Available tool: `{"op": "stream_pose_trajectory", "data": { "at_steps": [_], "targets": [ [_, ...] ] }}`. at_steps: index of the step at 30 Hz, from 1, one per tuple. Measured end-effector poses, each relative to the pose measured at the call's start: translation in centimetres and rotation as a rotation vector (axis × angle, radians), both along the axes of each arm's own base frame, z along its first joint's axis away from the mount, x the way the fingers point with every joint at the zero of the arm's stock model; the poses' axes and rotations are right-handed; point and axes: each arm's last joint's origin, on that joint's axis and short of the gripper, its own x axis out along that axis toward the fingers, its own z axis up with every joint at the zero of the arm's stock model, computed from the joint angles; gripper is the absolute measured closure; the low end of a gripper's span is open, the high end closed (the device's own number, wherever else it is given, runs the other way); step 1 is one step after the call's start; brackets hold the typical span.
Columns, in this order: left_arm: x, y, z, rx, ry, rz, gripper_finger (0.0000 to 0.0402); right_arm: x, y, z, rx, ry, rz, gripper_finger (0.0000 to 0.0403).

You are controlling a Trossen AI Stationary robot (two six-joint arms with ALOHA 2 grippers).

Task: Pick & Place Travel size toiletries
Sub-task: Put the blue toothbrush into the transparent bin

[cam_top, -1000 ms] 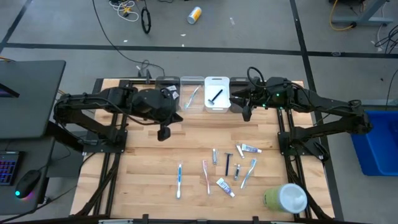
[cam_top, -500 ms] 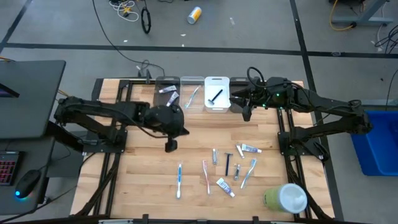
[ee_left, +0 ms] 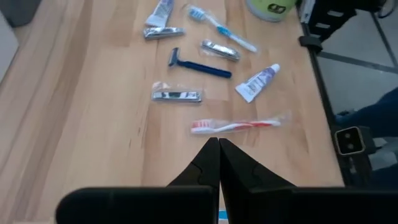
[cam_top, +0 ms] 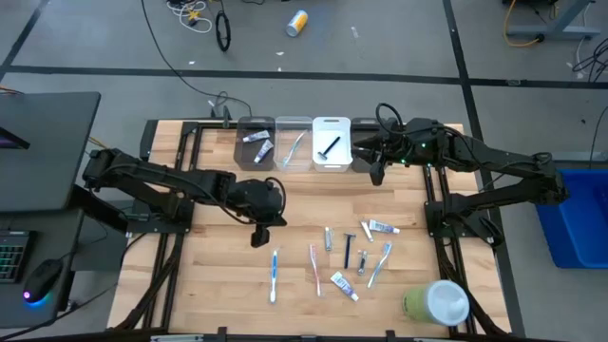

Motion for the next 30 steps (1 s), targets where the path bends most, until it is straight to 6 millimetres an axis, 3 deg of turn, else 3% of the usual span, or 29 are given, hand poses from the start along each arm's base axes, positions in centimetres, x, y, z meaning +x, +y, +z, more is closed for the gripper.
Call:
{"op": "stream_pose_trajectory", "data": {
  "at_steps": [9, 22, 30],
  "targets": [
    [0.1, -0.6, 0.2, -0.009, -0.004, -0.048, 0.0399, 0.0, 0.0, 0.0, -0.024, 0.008, -0.007, 0.0288],
    [4.4, -2.6, 1.2, 0.051, 0.111, -0.162, 0.0399, 0.0, 0.0, 0.1, -0.032, 0.005, -0.004, 0.0293],
    [4.9, -3.9, -0.6, 0.077, 0.195, -0.203, 0.0398, 0.0, 0.0, 0.0, -0.048, 0.013, 0.004, 0.0293]
  ]
}}
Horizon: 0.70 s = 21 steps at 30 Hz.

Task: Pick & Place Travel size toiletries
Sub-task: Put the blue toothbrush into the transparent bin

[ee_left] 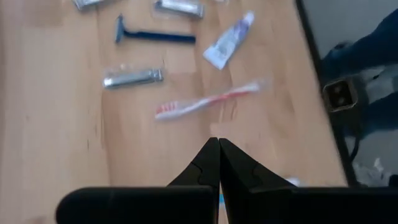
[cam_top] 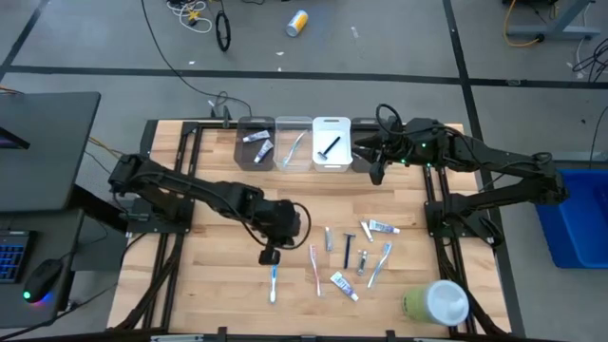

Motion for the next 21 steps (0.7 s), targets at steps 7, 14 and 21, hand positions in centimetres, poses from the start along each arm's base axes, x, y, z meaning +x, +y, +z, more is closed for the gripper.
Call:
{"op": "stream_pose_trajectory", "data": {
  "at_steps": [7, 14, 21],
  "targets": [
    [1.1, -1.9, -3.3, 0.068, 0.085, -0.054, 0.0395, 0.0, 0.0, 0.0, -0.032, 0.008, 0.013, 0.0294],
    [1.3, -2.9, -4.6, 0.134, 0.106, -0.081, 0.0384, 0.0, 0.0, 0.0, -0.046, 0.014, 0.019, 0.0294],
    [1.1, -3.2, -4.9, 0.275, 0.091, -0.145, 0.0344, 0.0, 0.0, 0.0, -0.05, 0.014, 0.021, 0.0294]
  ]
}}
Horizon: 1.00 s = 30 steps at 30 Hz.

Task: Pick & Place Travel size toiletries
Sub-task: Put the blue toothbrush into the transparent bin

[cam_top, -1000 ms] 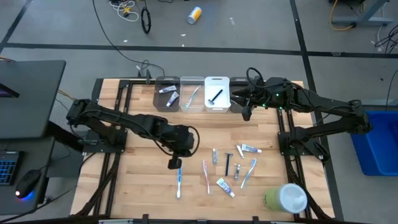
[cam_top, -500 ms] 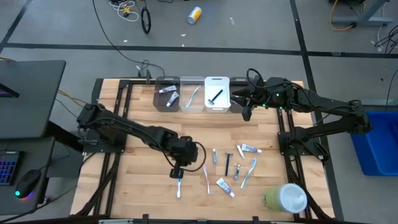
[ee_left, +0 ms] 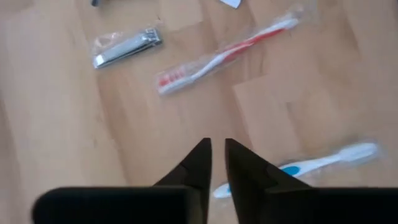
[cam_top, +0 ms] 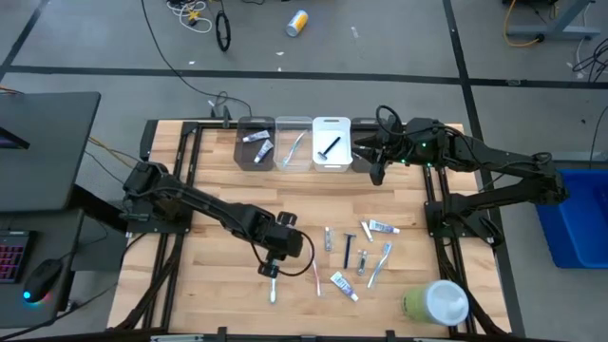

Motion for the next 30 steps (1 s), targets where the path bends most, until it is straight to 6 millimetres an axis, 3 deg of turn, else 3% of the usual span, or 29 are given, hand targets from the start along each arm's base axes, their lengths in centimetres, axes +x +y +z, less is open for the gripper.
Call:
{"op": "stream_pose_trajectory", "data": {
  "at_steps": [9, 14, 20, 30],
  "targets": [
    [-0.4, -0.2, -0.2, 0.045, 0.029, -0.047, 0.0222, 0.0, 0.0, 0.0, -0.012, 0.005, 0.005, 0.0294],
    [-1.1, -0.1, -0.4, 0.061, 0.103, -0.124, 0.0179, 0.0, 0.0, 0.0, -0.012, 0.006, 0.005, 0.0294],
    [-1.4, -0.5, -0.5, 0.058, 0.121, -0.29, 0.0167, 0.0, 0.0, 0.0, -0.012, 0.006, 0.005, 0.0294],
    [-1.8, -1.4, -0.5, 0.057, 0.115, -0.418, 0.0181, 0.0, 0.0, 0.0, -0.012, 0.006, 0.005, 0.0294]
  ]
}}
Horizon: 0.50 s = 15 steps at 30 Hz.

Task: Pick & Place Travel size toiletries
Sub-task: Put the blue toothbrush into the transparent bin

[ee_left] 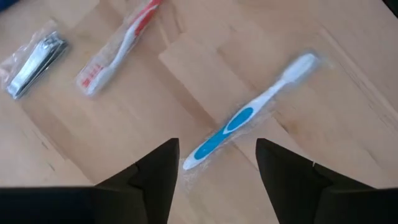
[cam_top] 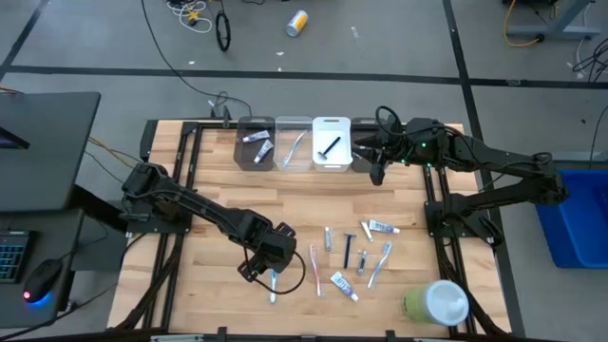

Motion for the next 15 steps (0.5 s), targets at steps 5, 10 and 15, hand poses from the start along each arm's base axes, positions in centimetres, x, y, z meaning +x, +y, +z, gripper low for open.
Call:
{"op": "stream_pose_trajectory", "data": {
  "at_steps": [5, 10, 15],
  "targets": [
    [-0.3, -0.9, 0.0, 0.009, -0.013, -0.08, 0.0181, 0.0, 0.0, 0.0, 0.0, 0.0, 0.0, 0.0294],
    [-0.8, -3.0, 0.2, -0.026, -0.056, -0.167, 0.0181, 0.0, 0.0, 0.0, 0.0, 0.0, 0.0, 0.0297],
    [-1.0, -5.0, -0.1, -0.066, -0.087, -0.183, 0.0182, 0.0, 0.0, 0.0, -0.009, 0.003, 0.003, 0.0296]
  ]
}}
